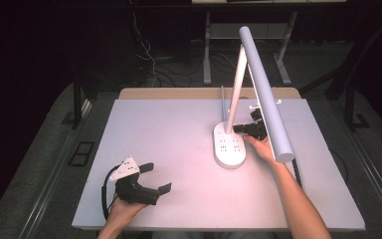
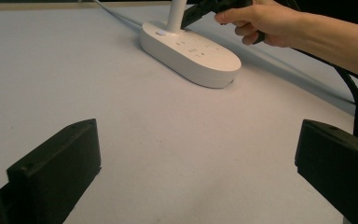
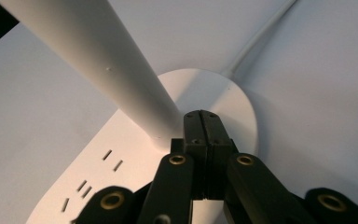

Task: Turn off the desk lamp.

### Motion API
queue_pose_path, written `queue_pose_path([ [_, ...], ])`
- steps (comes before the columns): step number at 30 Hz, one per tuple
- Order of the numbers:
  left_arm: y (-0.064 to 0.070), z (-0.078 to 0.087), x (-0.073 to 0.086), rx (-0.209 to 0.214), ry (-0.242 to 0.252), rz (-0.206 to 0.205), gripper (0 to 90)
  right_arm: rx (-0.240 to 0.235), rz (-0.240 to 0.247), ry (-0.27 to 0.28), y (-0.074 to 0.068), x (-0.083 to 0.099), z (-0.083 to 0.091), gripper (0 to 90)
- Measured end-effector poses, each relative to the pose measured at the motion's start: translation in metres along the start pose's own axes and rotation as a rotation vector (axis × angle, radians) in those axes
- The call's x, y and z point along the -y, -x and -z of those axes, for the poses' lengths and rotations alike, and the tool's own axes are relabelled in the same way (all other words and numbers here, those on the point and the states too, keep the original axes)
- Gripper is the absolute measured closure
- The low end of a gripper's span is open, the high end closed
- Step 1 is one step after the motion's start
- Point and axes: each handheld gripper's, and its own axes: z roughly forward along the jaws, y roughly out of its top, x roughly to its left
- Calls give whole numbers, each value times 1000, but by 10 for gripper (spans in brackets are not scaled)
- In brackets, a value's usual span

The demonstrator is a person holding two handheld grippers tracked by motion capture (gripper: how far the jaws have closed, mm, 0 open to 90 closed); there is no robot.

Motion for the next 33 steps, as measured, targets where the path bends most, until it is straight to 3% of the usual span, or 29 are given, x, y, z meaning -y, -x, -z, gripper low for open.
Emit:
queue_pose_path([
  [4, 0, 1, 0, -1, 2, -1, 0, -22, -21, 11, 3, 2, -1, 900],
  [23, -2, 1, 0, -5, 4, 6, 0, 5, -12, 6, 0, 1, 4, 900],
  [33, -1, 0, 0, -3, 5, 5, 0, -2, -14, 30, -7, -3, 28, 900],
])
